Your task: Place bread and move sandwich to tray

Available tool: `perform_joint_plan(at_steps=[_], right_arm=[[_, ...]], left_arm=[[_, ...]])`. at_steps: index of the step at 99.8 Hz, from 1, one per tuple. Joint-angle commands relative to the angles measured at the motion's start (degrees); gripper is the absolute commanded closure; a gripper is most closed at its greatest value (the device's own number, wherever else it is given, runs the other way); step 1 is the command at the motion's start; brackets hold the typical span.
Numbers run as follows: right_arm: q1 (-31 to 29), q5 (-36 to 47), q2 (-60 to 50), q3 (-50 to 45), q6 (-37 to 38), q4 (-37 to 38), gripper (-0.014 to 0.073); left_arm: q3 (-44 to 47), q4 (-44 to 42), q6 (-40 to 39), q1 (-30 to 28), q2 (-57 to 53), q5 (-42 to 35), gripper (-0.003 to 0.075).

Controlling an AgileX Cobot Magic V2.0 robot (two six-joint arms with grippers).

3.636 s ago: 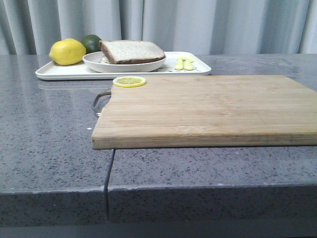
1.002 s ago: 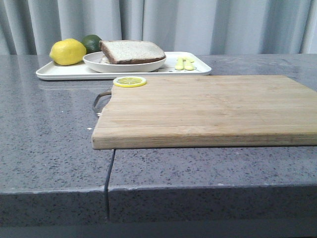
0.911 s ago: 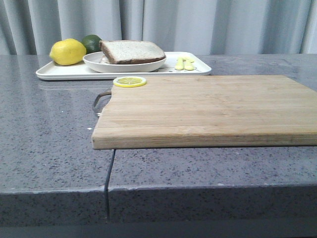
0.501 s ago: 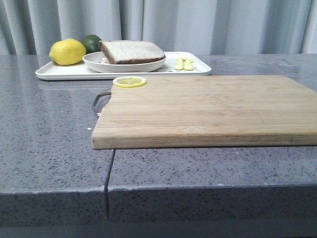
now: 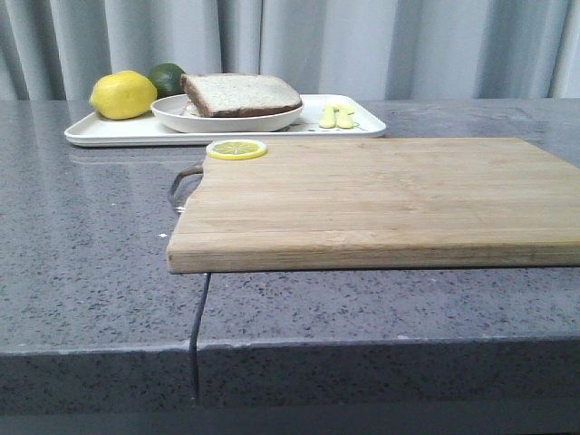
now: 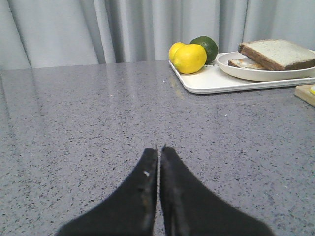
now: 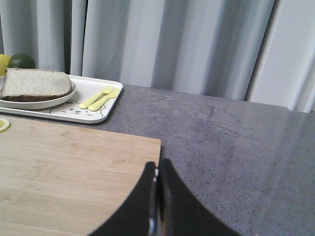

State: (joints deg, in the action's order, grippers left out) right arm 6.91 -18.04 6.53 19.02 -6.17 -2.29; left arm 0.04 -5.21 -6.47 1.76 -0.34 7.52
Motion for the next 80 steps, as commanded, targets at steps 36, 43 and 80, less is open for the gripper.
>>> perform_joint_plan(at_steps=[36, 43, 80], right_arm=[[-0.3, 4.7, 0.7, 1.6, -0.1, 0.5, 0.0710], [-0.3, 5.1, 0.7, 1.6, -0.1, 0.5, 0.0710], [-0.3, 5.9, 0.7, -4.2, 6.2, 5.3, 0.0710]], left_arm=[[1.0, 0.4, 0.1, -0.1, -1.8, -4.4, 0.0739], [1.0, 0.4, 0.1, -0.1, -1.8, -4.4, 0.0739], [1.0, 0.4, 0.1, -0.1, -1.8, -4.4, 0.0739]])
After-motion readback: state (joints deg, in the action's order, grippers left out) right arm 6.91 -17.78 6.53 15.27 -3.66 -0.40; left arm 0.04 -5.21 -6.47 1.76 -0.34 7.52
